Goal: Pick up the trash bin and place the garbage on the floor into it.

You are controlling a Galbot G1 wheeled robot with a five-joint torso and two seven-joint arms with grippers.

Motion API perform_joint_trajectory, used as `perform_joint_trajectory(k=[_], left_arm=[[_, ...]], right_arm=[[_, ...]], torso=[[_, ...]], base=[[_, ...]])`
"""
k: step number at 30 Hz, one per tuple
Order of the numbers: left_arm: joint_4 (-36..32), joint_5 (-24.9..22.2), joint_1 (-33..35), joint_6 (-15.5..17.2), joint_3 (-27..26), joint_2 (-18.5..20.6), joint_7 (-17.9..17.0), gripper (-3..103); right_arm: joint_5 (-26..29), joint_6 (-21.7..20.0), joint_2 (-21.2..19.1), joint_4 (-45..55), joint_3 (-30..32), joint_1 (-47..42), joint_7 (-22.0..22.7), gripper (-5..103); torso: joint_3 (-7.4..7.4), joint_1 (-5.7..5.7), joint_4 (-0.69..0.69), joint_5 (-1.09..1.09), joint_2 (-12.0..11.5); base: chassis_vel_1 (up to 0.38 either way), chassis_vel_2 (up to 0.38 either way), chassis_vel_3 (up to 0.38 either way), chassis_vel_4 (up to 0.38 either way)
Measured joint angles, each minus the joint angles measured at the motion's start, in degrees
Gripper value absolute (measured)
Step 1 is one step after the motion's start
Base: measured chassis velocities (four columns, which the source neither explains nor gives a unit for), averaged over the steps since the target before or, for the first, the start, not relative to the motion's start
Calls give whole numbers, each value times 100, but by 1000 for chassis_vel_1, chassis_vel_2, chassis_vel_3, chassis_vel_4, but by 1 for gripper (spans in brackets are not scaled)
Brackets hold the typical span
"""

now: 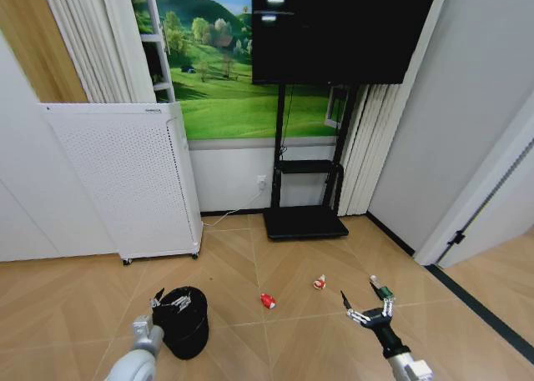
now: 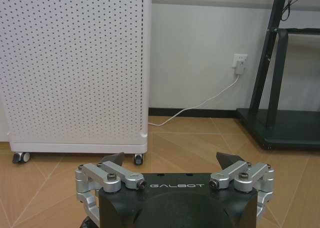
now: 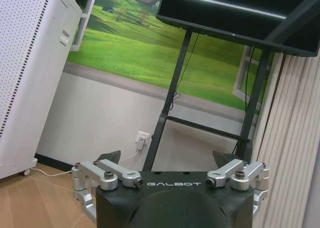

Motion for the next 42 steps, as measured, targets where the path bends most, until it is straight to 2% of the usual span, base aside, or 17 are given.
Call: perform_joint_trajectory(k=[9,16,31,42], left_arm=[[-115,-52,334,-64,-402,94,-63,100],[63,87,378,-253,-495,-18,87,100],[266,149,311,-206,-322,-272,-44,100],[373,158,266,-269,-255,-333,-91,100]], right_arm=[[12,2,-15,-341,-800,698,6,100],[45,-2,-12,-534,-1124,966,32,100],[-26,107,40,-801,-1163,1007,-3,100],[-102,132,126,-831,-1168,957,-4,100]], torso=[[-159,-76,0,1,-236],[-206,-117,1,1,-326],[-193,-115,0,1,-307],[-260,-160,0,1,-419]], base=[[0,0,0,0],[0,0,0,0],[0,0,0,0],[32,32,30,36]])
